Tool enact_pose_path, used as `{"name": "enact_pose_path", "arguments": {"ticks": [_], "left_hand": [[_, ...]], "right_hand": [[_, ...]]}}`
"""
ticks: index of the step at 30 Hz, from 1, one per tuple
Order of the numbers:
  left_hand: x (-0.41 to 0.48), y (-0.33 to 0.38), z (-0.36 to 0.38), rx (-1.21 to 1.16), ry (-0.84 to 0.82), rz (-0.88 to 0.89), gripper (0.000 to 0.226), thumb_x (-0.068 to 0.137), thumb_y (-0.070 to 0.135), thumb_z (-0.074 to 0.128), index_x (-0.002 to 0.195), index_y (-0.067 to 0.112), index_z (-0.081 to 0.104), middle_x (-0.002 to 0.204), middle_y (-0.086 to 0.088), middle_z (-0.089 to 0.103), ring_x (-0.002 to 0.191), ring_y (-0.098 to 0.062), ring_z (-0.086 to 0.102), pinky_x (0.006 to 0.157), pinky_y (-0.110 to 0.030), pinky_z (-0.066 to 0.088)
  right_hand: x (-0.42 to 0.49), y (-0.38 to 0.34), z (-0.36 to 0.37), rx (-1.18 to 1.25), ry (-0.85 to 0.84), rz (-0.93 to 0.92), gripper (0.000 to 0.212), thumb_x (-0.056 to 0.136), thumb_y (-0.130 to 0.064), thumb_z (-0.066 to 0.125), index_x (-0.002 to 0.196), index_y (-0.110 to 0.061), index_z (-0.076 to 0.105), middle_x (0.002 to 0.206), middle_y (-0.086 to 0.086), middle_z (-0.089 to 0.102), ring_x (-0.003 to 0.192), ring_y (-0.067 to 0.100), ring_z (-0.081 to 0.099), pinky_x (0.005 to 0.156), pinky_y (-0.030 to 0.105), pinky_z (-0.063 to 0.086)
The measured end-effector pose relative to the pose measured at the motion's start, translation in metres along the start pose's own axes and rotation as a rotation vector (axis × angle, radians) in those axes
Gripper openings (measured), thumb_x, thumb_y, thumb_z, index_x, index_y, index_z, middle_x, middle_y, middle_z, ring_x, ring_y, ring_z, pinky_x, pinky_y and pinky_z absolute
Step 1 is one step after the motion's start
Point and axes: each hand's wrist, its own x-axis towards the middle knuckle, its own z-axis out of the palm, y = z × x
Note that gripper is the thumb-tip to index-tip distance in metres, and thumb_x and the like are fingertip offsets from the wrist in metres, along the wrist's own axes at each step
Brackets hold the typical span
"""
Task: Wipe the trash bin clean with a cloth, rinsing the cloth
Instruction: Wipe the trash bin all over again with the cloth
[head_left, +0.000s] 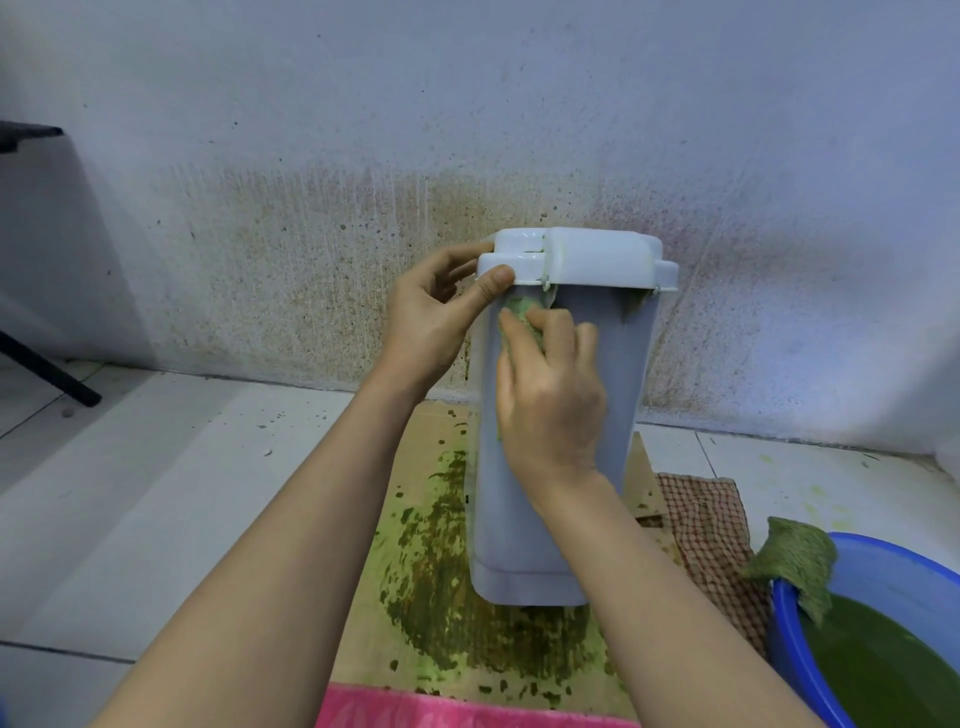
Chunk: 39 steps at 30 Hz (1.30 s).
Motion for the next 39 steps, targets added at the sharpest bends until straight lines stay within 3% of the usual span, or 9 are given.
{"name": "enact_pose_path", "arguments": {"ticks": [9, 12, 16, 21, 25, 28, 31, 35, 39], "left_hand": [[0.004, 0.000, -0.004, 0.125, 0.009, -0.036, 0.026, 0.084, 0.037, 0.075, 0.109, 0.030, 0.071, 0.109, 0.000, 0.072, 0.094, -0.028, 0.062, 0.088, -0.042, 0.055], [0.003, 0.001, -0.002, 0.129, 0.020, -0.004, 0.030, 0.084, 0.037, 0.074, 0.112, 0.026, 0.072, 0.108, 0.001, 0.072, 0.080, -0.017, 0.056, 0.078, -0.032, 0.053], [0.000, 0.003, 0.000, 0.105, 0.024, -0.012, 0.032, 0.087, 0.028, 0.075, 0.116, 0.016, 0.071, 0.111, -0.001, 0.072, 0.079, -0.015, 0.054, 0.074, -0.024, 0.052], [0.002, 0.008, -0.004, 0.137, 0.006, -0.039, 0.031, 0.088, 0.028, 0.074, 0.117, 0.017, 0.071, 0.094, 0.003, 0.068, 0.062, 0.000, 0.044, 0.064, -0.014, 0.046], [0.003, 0.011, -0.004, 0.169, 0.001, -0.051, 0.031, 0.089, 0.029, 0.072, 0.118, 0.018, 0.069, 0.106, 0.019, 0.067, 0.071, 0.008, 0.052, 0.070, -0.007, 0.047], [-0.004, 0.005, 0.000, 0.144, 0.015, -0.038, 0.040, 0.092, 0.034, 0.069, 0.128, 0.018, 0.065, 0.123, 0.012, 0.066, 0.103, 0.003, 0.060, 0.082, -0.009, 0.048], [-0.031, -0.010, 0.011, 0.111, -0.057, -0.107, 0.069, 0.090, 0.037, 0.070, 0.150, 0.027, 0.038, 0.147, 0.013, 0.046, 0.123, 0.000, 0.052, 0.090, -0.012, 0.050], [-0.059, -0.028, 0.027, 0.058, -0.085, -0.208, 0.067, 0.086, 0.027, 0.076, 0.144, 0.017, 0.044, 0.133, 0.007, 0.060, 0.113, 0.002, 0.062, 0.096, -0.025, 0.054], [-0.055, -0.025, 0.029, 0.116, -0.065, -0.261, 0.060, 0.085, 0.036, 0.076, 0.136, 0.019, 0.051, 0.124, 0.009, 0.064, 0.107, 0.005, 0.063, 0.093, -0.025, 0.054]], "right_hand": [[-0.019, -0.009, -0.014, 0.006, -0.170, 0.034, 0.025, 0.088, -0.008, 0.061, 0.112, -0.008, 0.070, 0.096, 0.012, 0.058, 0.081, 0.030, 0.058, 0.043, 0.033, 0.050], [-0.027, -0.006, -0.022, 0.086, -0.210, 0.058, 0.024, 0.087, -0.006, 0.067, 0.111, -0.007, 0.071, 0.096, 0.012, 0.058, 0.081, 0.031, 0.059, 0.041, 0.036, 0.051], [-0.001, -0.006, -0.028, 0.226, -0.057, 0.089, 0.026, 0.088, -0.007, 0.065, 0.114, -0.006, 0.070, 0.100, 0.013, 0.060, 0.087, 0.030, 0.063, 0.056, 0.034, 0.055], [0.004, 0.000, -0.008, 0.012, -0.090, -0.024, 0.028, 0.087, -0.005, 0.064, 0.113, -0.011, 0.071, 0.107, 0.010, 0.065, 0.079, 0.030, 0.056, 0.048, 0.036, 0.052], [-0.045, 0.032, -0.005, 0.004, -0.070, -0.112, 0.031, 0.089, -0.003, 0.068, 0.117, -0.015, 0.072, 0.117, 0.006, 0.067, 0.080, 0.025, 0.048, 0.064, 0.032, 0.050], [-0.074, 0.045, -0.010, -0.016, -0.080, -0.103, 0.033, 0.086, -0.004, 0.073, 0.116, -0.018, 0.073, 0.116, 0.004, 0.069, 0.082, 0.023, 0.046, 0.072, 0.026, 0.041], [-0.077, 0.045, -0.010, 0.032, -0.115, -0.089, 0.031, 0.089, -0.005, 0.069, 0.117, -0.018, 0.072, 0.119, 0.005, 0.068, 0.085, 0.023, 0.044, 0.074, 0.030, 0.046], [-0.077, 0.043, -0.008, 0.096, -0.128, -0.076, 0.030, 0.092, -0.007, 0.066, 0.121, -0.014, 0.070, 0.126, 0.005, 0.065, 0.089, 0.025, 0.044, 0.077, 0.038, 0.052], [-0.098, 0.053, -0.010, 0.099, -0.133, -0.089, 0.035, 0.091, -0.001, 0.064, 0.123, -0.016, 0.069, 0.127, 0.003, 0.061, 0.088, 0.027, 0.046, 0.077, 0.041, 0.053]]}}
